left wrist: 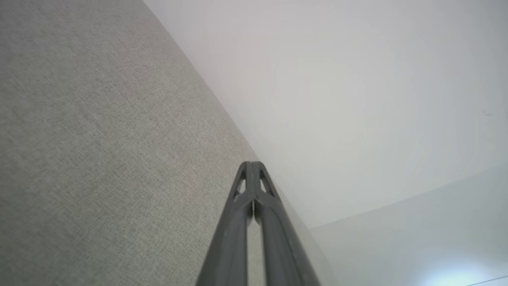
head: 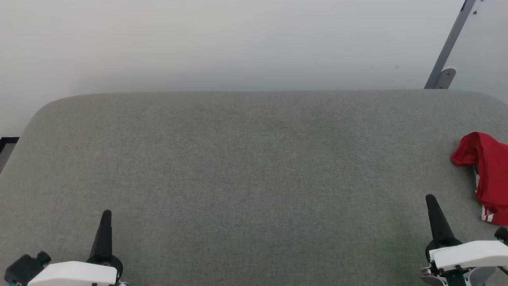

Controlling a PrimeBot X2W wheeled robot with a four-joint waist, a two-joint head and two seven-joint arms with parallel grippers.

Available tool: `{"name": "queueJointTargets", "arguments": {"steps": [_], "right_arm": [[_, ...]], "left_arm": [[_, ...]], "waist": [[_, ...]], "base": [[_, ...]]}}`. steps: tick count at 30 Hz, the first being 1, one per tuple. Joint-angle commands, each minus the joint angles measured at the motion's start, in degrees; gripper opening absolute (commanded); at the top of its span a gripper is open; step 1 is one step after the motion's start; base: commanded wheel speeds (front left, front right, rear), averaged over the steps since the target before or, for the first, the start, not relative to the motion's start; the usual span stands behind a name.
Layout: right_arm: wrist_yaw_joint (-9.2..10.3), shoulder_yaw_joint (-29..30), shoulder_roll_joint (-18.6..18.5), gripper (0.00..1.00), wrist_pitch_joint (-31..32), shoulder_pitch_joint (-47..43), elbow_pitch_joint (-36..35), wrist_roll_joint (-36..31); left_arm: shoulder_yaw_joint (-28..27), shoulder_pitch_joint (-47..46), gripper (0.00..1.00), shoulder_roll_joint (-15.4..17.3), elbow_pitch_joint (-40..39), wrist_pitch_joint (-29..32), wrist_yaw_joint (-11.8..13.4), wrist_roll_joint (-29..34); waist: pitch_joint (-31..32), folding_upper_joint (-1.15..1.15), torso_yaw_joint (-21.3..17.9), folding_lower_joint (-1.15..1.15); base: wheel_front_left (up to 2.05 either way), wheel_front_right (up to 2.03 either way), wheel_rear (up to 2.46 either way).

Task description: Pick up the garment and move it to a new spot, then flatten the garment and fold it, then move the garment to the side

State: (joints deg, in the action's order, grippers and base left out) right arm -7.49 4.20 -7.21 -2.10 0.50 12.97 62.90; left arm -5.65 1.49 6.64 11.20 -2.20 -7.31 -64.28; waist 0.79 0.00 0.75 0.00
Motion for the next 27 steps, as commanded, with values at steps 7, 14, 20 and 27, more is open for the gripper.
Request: {"name": "queueJointTargets", "arguments": {"steps": [7, 14, 20, 27], "right_arm": [[-0.01, 0.63, 0.53, 0.00, 1.26, 1.75, -0.30, 4.39], [-0.01, 0.88, 1.13, 0.00, 2.47, 2.39, -0.08, 8.47], [-0.01, 1.06, 1.60, 0.00, 3.33, 2.95, 0.08, 11.31], [-0.01, 1.30, 2.11, 0.00, 4.35, 3.45, 0.27, 14.45]], "left_arm": [[-0.39, -2.11, 0.00, -0.27, 0.00, 1.34, -0.16, -4.14], [-0.50, -3.15, 0.00, -0.87, 0.45, 2.55, -0.18, -8.05], [-0.57, -3.81, 0.00, -1.30, 0.78, 3.37, -0.20, -10.72], [-0.65, -4.47, 0.00, -1.75, 1.17, 4.40, -0.22, -13.74]], "waist": [[-0.09, 0.00, -0.07, 0.00], [-0.21, 0.00, -0.16, 0.00], [-0.29, 0.00, -0.22, 0.00], [-0.39, 0.00, -0.30, 0.00]], "base": [[0.00, 0.00, 0.00], [0.00, 0.00, 0.00], [0.00, 0.00, 0.00], [0.00, 0.00, 0.00]]}}
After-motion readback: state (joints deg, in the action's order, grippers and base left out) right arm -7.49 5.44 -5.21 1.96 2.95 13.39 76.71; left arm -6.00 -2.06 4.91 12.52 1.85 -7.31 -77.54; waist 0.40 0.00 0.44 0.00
